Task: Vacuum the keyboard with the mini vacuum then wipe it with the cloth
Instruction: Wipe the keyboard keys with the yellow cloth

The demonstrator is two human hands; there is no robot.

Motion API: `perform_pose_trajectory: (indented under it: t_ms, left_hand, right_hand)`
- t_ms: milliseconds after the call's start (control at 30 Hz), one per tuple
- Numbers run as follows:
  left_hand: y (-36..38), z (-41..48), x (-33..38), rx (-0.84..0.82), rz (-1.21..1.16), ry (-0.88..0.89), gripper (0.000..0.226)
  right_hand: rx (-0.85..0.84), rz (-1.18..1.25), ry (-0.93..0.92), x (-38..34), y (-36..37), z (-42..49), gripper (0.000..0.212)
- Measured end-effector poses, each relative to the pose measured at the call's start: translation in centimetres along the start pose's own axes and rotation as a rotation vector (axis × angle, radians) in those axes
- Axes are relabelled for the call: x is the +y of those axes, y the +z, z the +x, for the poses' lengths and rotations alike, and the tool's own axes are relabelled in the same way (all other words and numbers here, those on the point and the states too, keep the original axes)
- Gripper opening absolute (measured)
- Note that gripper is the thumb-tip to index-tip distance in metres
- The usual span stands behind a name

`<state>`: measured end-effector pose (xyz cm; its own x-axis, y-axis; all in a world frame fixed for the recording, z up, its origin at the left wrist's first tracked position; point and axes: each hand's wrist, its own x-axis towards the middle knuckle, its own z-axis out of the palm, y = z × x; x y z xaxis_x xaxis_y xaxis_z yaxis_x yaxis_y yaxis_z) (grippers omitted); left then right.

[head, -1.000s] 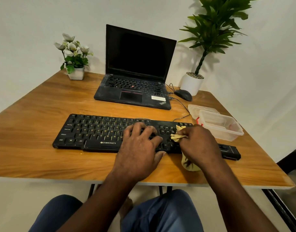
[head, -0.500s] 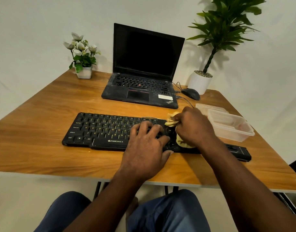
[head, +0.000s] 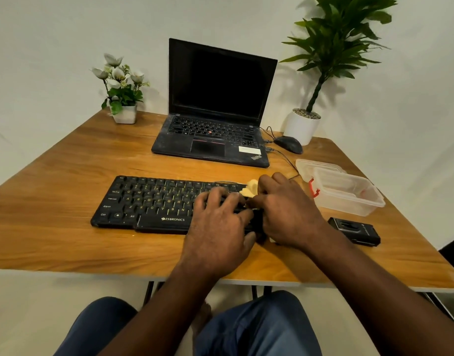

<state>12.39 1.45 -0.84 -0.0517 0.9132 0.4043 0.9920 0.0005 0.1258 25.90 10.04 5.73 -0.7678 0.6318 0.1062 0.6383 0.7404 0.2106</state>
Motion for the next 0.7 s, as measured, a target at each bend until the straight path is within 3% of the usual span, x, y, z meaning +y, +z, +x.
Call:
perform_pose_trajectory:
  t_ms: [267,367,433,500,700]
  left_hand:
    - [0.0,0.0,0.0,0.001,-0.007,0.024,0.048]
    - [0.1,0.0,0.0,0.009,-0.018,0.039,0.047]
    - [0.2,0.0,0.0,0.012,-0.023,0.047,0.047]
    - [0.3,0.0,0.0,0.002,-0.019,0.056,0.049]
    - [0.3,0.1,0.0,-0.012,-0.013,0.054,0.050]
  right_hand:
    - [-0.096,0.198,0.012,3.1,-1.0,-1.4,0.039]
    - [0.093,0.344,0.213,5.9,-0.6,-1.1,0.039]
    - [0.183,0.331,0.339,7.5,0.1,-0.5,0.038]
    - [0.158,0.305,0.385,8.2,0.6,0.4,0.040]
    - [0.064,0.183,0.297,6.9,1.3,2.3,0.041]
